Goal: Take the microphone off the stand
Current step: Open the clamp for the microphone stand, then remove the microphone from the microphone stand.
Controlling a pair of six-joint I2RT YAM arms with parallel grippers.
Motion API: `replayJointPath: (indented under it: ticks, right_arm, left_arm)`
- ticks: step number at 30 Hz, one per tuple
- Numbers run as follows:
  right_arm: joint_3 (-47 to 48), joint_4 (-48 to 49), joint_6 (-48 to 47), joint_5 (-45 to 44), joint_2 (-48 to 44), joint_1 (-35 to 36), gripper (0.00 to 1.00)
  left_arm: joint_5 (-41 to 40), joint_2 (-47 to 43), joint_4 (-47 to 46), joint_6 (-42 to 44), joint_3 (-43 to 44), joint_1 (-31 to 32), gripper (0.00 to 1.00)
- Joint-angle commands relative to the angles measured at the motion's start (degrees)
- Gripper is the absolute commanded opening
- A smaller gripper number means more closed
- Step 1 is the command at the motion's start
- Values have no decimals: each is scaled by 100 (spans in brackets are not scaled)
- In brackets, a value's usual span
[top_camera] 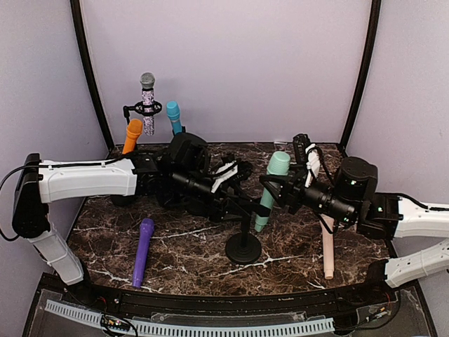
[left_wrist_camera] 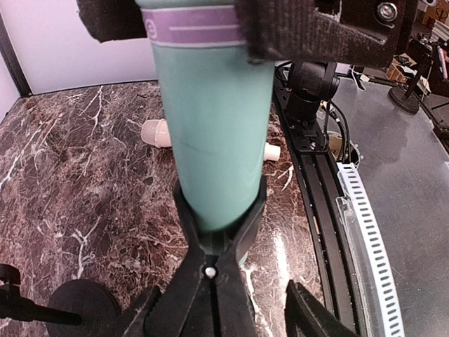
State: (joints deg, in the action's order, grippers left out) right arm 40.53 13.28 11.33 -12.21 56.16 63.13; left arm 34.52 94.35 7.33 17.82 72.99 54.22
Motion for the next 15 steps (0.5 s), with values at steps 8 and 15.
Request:
replayJointPath:
  ticks: [8, 15]
  right_arm:
    - [323, -647, 152, -474, 91, 59, 0]
    - [285, -1002, 96, -813, -357, 58, 0]
  left_arm:
    - [41, -264, -23, 125, -48, 19, 33]
    - [7, -259, 74, 143, -132, 22, 4]
